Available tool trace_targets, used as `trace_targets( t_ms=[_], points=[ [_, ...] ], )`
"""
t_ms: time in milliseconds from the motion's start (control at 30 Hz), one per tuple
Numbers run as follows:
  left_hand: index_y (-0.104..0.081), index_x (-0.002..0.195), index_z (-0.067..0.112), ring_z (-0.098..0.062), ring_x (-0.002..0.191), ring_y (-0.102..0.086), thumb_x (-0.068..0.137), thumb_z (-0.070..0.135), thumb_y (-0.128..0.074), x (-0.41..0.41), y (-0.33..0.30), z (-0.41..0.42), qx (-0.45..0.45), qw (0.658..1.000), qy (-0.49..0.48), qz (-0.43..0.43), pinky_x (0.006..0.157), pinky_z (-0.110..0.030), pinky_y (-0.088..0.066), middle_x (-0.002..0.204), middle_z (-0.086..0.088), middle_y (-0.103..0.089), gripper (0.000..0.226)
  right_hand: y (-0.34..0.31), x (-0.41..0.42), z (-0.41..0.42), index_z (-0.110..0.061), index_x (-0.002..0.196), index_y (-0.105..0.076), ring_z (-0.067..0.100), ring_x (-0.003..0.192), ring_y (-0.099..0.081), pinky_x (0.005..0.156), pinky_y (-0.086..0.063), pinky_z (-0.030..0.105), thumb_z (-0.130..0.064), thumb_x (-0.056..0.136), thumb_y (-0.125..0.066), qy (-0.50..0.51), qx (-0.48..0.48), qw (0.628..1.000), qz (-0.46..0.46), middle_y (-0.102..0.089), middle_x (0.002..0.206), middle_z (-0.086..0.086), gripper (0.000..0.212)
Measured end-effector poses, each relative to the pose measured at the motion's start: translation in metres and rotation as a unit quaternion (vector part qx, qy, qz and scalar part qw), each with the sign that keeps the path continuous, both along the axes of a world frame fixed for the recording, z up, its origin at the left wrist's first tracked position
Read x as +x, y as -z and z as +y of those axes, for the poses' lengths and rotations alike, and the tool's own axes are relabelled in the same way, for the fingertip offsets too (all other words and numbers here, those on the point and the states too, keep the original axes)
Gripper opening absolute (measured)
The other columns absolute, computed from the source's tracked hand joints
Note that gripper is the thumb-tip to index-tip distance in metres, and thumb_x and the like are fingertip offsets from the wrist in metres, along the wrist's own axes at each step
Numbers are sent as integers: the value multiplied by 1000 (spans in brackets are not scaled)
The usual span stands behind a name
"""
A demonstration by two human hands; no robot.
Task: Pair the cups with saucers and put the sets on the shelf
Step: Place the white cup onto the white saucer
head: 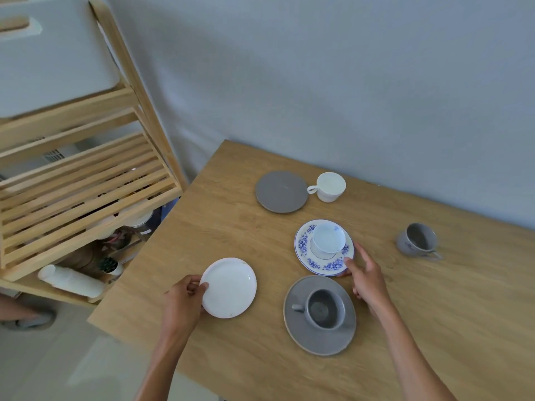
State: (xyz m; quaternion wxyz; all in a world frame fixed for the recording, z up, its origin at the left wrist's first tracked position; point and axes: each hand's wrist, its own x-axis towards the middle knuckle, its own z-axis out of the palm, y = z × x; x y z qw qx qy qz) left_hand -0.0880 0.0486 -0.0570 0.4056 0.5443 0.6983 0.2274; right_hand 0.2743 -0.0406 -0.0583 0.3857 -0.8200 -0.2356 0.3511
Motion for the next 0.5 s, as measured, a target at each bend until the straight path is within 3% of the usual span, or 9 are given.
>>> trace_targets(
  t_ms=[200,300,400,500],
  points=[
    [-69,94,19,-19,72,-71,91,14,-66,34,1,18,11,999,14,-28,67,-42,-63,83,0,-70,7,-2,-1,-1,-39,146,-46,14,34,-42,31,-36,23,-26,99,-61,4,-3,1000,12,-75,89,14,51],
    [-70,92,20,-20,72,-71,90,15,-67,50,1,32,20,999,36,-28,67,-42,-62,82,3,-71,6,0,1,-2,-39,145,-46,13,33,-41,32,-36,21,-28,101,-59,4,10,1000,16,-75,78,10,48],
    [-72,97,16,-20,73,-71,89,15,-67,62,5,46,25,998,53,-30,70,-45,-62,82,2,-72,9,-2,5,-2,-31,143,-50,7,31,-42,32,-37,21,-30,103,-54,40,40,998,-21,-70,65,9,41],
    [-72,97,15,-18,76,-70,89,14,-67,74,8,55,31,997,61,-41,70,-46,-62,82,2,-71,9,-11,14,7,-29,140,-53,10,42,-52,41,-48,27,-31,102,-53,60,74,992,-85,-70,70,9,37]
  ],
)
